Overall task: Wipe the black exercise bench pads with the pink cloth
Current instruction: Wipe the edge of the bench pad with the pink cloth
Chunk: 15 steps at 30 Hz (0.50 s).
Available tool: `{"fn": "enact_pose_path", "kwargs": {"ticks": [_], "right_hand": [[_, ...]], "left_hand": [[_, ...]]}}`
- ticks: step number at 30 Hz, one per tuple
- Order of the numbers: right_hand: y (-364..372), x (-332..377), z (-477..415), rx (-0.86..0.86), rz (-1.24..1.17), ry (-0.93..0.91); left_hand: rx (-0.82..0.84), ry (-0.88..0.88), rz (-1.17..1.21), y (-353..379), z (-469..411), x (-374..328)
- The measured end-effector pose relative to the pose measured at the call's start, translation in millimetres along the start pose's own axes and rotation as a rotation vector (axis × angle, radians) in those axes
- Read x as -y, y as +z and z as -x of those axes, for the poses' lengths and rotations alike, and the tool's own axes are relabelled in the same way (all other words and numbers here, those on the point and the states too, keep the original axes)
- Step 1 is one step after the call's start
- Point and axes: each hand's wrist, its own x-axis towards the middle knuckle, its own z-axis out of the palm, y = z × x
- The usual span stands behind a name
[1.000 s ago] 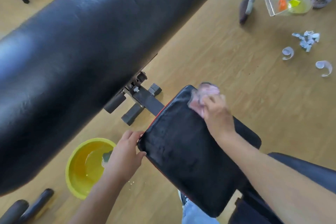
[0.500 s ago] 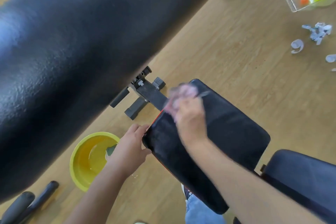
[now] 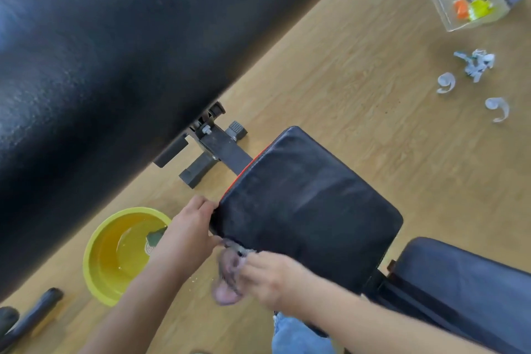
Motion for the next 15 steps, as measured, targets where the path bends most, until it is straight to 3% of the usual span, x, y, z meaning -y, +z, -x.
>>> {"fn": "enact_pose_path", "kwargs": {"ticks": [1, 3, 4, 5, 6, 7, 10, 11, 12, 13, 15], "right_hand": [[1, -15, 8, 0.000, 0.090, 0.008], [-23, -63, 3, -0.418, 0.161, 0.193], [-48, -99, -2, -0.683, 0.170, 0.372], [-51, -111, -2, -0.771, 0.116, 0.533], [-44, -103, 7, -0.772, 0.078, 0.629], [-31, -74, 18, -0.658, 0.075, 0.551], [23, -11, 57, -0.272, 0.199, -0.174], [9, -26, 60, -0.200, 0.262, -0.274], [-9, -58, 56, -0.195, 0.356, -0.251], [-30, -93, 52, -0.303, 0.376, -0.101], [-69, -140, 47, -0.600, 0.267, 0.353]], "left_hand": [[0.007, 0.003, -0.009, 0, 0, 0], [0.014, 0.008, -0.035, 0, -1, 0], [0.018, 0.012, -0.046, -1, -1, 0], [0.026, 0.017, -0.053, -2, -2, -1], [0.031, 0.025, -0.059, -2, -2, -1], [0.037, 0.025, -0.060, -2, -2, -2], [0.043, 0.011, -0.052, -2, -1, -2], [0.040, 0.012, -0.051, -2, 0, -3], [0.033, 0.012, -0.052, -1, 0, -4], [0.030, 0.010, -0.054, -1, 1, -5], [0.032, 0.000, -0.069, -1, 1, -5]]}}
